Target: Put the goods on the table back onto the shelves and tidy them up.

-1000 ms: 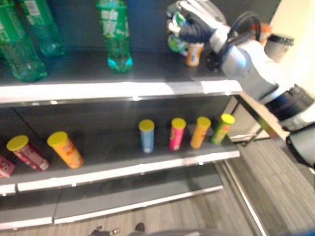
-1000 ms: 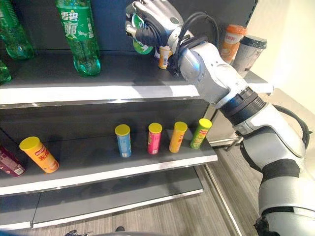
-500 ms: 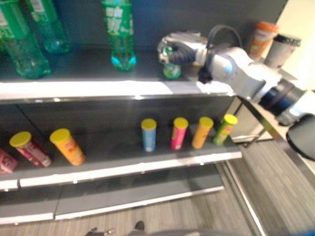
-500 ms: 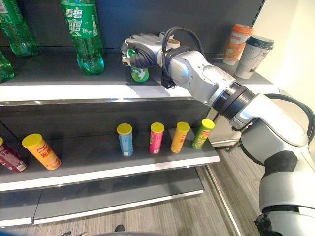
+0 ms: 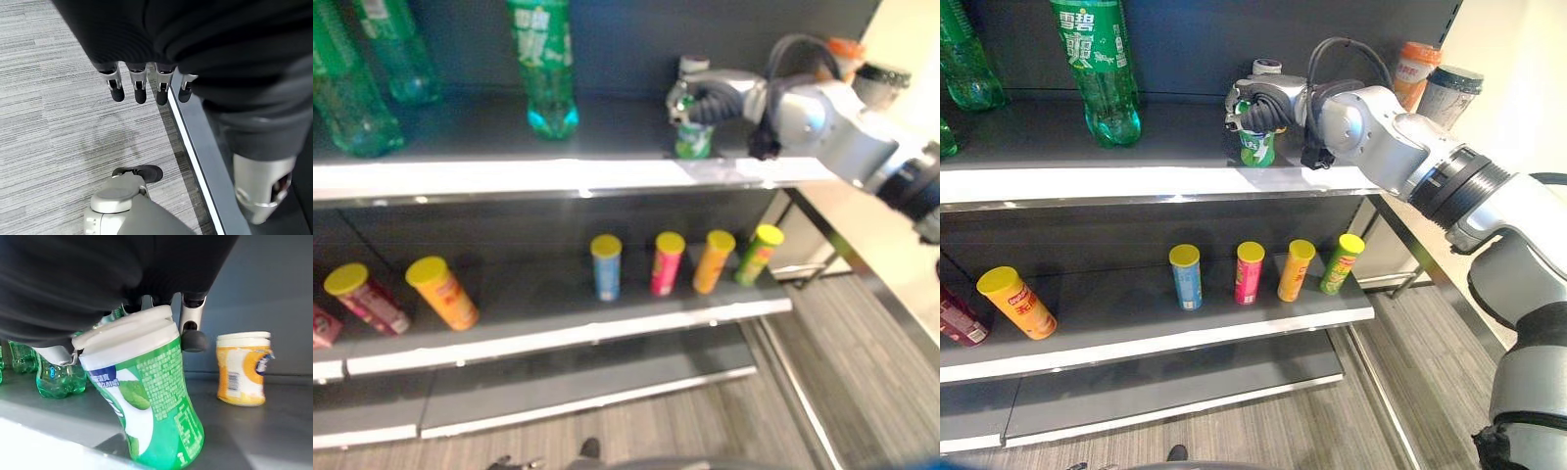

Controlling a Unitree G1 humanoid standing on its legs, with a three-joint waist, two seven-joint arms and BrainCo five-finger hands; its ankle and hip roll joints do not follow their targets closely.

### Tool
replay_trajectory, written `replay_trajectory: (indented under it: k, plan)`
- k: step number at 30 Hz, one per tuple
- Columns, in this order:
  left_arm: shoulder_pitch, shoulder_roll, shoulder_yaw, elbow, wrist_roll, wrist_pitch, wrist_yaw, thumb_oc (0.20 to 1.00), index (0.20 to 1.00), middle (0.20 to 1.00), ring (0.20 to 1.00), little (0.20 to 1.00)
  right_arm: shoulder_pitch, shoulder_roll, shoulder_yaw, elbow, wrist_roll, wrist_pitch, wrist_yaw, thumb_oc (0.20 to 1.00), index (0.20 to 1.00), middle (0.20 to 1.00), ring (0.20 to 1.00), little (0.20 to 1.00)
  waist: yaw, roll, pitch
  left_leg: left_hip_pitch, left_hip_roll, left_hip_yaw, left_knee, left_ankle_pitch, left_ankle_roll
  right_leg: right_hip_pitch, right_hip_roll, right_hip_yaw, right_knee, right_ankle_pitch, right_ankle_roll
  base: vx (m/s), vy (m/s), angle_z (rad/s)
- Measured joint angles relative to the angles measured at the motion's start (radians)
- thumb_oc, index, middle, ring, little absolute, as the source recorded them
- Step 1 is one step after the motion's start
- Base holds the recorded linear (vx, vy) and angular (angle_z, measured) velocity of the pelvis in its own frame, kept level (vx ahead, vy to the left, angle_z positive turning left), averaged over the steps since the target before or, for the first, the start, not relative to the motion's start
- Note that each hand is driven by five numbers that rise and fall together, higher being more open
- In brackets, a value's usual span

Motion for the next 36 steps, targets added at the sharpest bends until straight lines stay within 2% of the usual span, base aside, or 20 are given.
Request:
replay_trajectory:
  k: [7,15,16,17,18,19,20,21,23,36]
  plan:
    - [0.024,-0.001,0.000,-0.001,-0.031,-0.003,-0.011,1.000,1.000,1.000,1.000,1.000,-0.003,-0.024,0.009,-0.017,0.106,0.019,0.018,0.200,0.200,0.200,0.200,0.200,-0.003,-0.008,0.005,0.000,0.001,0.001,0.000,0.000,0.000,-0.001,0.000,0.001,0.000,-0.001,0.001,0.00,0.000,0.00]
    - [0.036,-0.003,0.000,0.000,-0.031,-0.004,-0.030,1.000,1.000,1.000,1.000,1.000,-0.004,-0.037,0.016,0.003,0.143,0.022,0.031,0.200,0.200,0.200,0.200,0.200,-0.002,-0.018,0.014,-0.001,0.000,0.000,0.000,-0.001,-0.002,-0.001,0.000,0.000,0.000,-0.001,0.001,0.00,0.000,0.00]
    - [0.037,-0.003,0.000,0.000,-0.032,-0.004,-0.030,1.000,1.000,1.000,1.000,1.000,-0.004,-0.037,0.016,0.004,0.143,0.021,0.030,0.225,0.225,0.225,0.225,0.225,0.000,-0.018,0.015,-0.001,0.000,0.000,0.000,-0.001,-0.002,-0.001,0.000,0.000,0.000,-0.001,0.001,0.00,0.000,0.00]
    - [0.037,-0.003,0.000,0.000,-0.032,-0.004,-0.030,1.000,1.000,1.000,1.000,1.000,-0.004,-0.037,0.017,0.014,0.143,0.021,0.032,0.589,0.589,0.589,0.589,0.589,0.002,-0.017,0.015,-0.002,0.000,0.000,0.000,-0.002,-0.002,-0.001,0.000,0.000,0.000,-0.001,0.001,0.00,0.000,0.00]
    - [0.038,-0.004,0.000,0.000,-0.032,-0.004,-0.031,1.000,1.000,1.000,1.000,1.000,-0.004,-0.037,0.018,0.020,0.143,0.021,0.032,0.617,0.617,0.617,0.617,0.617,0.004,-0.017,0.015,-0.002,0.000,0.000,0.000,-0.002,-0.002,-0.001,0.000,0.000,0.000,-0.001,0.001,0.00,0.000,0.00]
    - [0.040,-0.006,0.000,0.000,-0.032,-0.004,-0.031,1.000,1.000,1.000,1.000,1.000,-0.003,-0.037,0.021,0.026,0.142,0.022,0.034,0.740,0.740,0.740,0.740,0.740,0.005,-0.017,0.015,-0.002,0.000,0.000,0.000,-0.002,-0.002,-0.002,0.000,0.000,0.000,-0.001,0.001,0.00,0.000,0.00]
    - [0.041,-0.006,0.000,0.000,-0.032,-0.004,-0.031,1.000,1.000,1.000,1.000,1.000,-0.003,-0.037,0.026,0.029,0.142,0.021,0.038,0.774,0.774,0.774,0.774,0.774,0.005,-0.017,0.015,-0.003,0.000,0.000,0.000,-0.002,-0.002,-0.003,0.000,0.000,0.000,-0.001,0.001,0.00,0.000,0.00]
    - [0.042,-0.006,0.000,0.000,-0.032,-0.004,-0.031,1.000,1.000,1.000,1.000,1.000,-0.003,-0.037,0.029,0.034,0.141,0.023,0.041,0.925,0.925,0.925,0.925,0.925,0.005,-0.017,0.015,-0.005,0.000,0.000,0.000,-0.002,-0.002,-0.005,0.000,0.000,0.000,-0.001,0.001,0.00,0.000,0.00]
    - [0.042,-0.006,0.000,0.000,-0.032,-0.004,-0.031,1.000,1.000,1.000,1.000,1.000,-0.003,-0.037,0.029,0.039,0.141,0.035,0.043,1.000,1.000,1.000,1.000,1.000,0.006,-0.016,0.015,-0.010,0.000,0.000,0.000,-0.001,-0.001,-0.010,0.000,0.000,0.000,-0.001,0.000,0.00,0.000,0.00]
    - [0.032,-0.005,0.000,0.001,-0.031,-0.004,-0.030,1.000,1.000,1.000,1.000,1.000,-0.003,-0.037,0.025,0.070,0.140,0.037,0.037,1.000,1.000,1.000,1.000,1.000,0.007,-0.013,0.018,-0.013,-0.001,0.000,0.000,0.002,0.003,-0.014,0.000,0.000,0.000,-0.001,0.000,0.00,0.000,0.00]
